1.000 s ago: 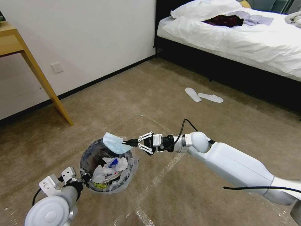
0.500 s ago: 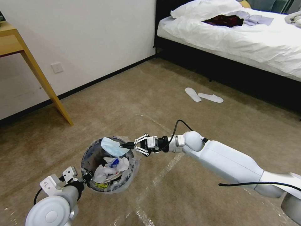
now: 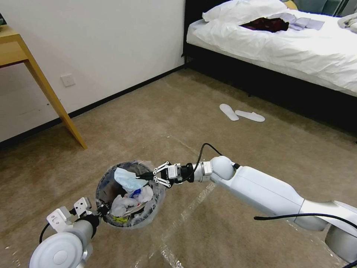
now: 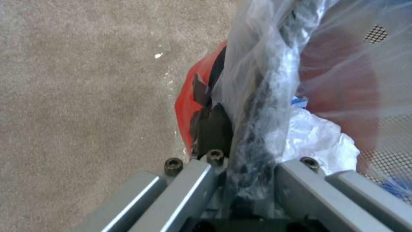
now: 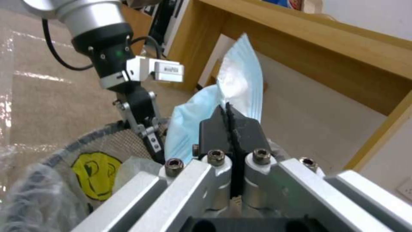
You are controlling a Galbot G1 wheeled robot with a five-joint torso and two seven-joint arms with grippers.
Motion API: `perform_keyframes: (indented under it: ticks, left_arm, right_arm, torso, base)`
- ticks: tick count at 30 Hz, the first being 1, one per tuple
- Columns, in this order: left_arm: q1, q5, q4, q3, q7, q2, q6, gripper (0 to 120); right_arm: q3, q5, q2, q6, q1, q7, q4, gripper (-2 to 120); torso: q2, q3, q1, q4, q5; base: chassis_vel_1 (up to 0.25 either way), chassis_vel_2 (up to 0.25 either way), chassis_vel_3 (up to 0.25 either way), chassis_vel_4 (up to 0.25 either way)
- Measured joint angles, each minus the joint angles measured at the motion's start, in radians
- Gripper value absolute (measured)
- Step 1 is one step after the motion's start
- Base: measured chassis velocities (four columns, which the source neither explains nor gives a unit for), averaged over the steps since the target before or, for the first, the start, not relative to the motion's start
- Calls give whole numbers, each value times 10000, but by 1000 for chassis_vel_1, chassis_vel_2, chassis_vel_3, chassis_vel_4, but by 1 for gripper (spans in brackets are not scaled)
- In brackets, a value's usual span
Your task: Pick up the trash bin and place the garbage on the floor into it.
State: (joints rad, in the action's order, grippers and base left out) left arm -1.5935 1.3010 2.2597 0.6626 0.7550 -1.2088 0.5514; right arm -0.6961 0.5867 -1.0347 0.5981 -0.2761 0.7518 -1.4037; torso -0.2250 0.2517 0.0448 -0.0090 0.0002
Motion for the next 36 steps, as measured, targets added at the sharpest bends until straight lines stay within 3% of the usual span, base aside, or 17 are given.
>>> perform_keyframes:
  ticks: [2, 6, 9, 16, 20, 25, 28, 36]
  left_arm:
    - [1, 0, 1, 0, 0, -2, 0, 0]
    - [7, -1, 13, 1, 0, -28, 0, 0]
    - [1, -3, 15, 3, 0, -29, -1, 0]
    - [-28, 9, 45, 39, -1, 23, -22, 0]
    - [-28, 11, 46, 39, -1, 31, -23, 0]
    - [-28, 34, 63, 46, -3, 35, -24, 0]
    - [-27, 50, 64, 64, -3, 52, -29, 0]
    - [2, 127, 8, 124, 7, 128, -42, 0]
  right_arm:
    - [-27, -61, -27, 37, 14, -36, 46, 2]
    - [-64, -231, -105, 48, 27, -55, 236, 22]
    - [-63, -258, -100, 41, 31, -43, 290, 26]
    - [10, -387, -17, 15, 56, 33, 384, 58]
    - [35, -480, -28, 17, 56, 17, 418, 67]
    - [160, -630, -32, 96, 73, -20, 518, 91]
    - [309, -561, 33, 116, 72, -69, 475, 99]
    - [1884, 210, 356, -99, -216, -1054, -262, 100]
  torso:
    - [0, 0, 0, 0, 0]
    - [0, 0, 0, 1, 0]
    - [0, 0, 0, 1, 0]
    - [0, 0, -1, 0, 1]
    - [0, 0, -2, 0, 1]
    - [0, 0, -2, 1, 1]
    - [0, 0, -2, 1, 1]
    - [0, -1, -2, 2, -1]
  base:
    - [0, 0, 0, 0]
    - [0, 0, 0, 0]
    - [0, 0, 0, 0]
    - [0, 0, 0, 0]
    - [0, 0, 0, 0]
    - [0, 0, 0, 0]
    - [0, 0, 0, 0]
    - [0, 0, 0, 0]
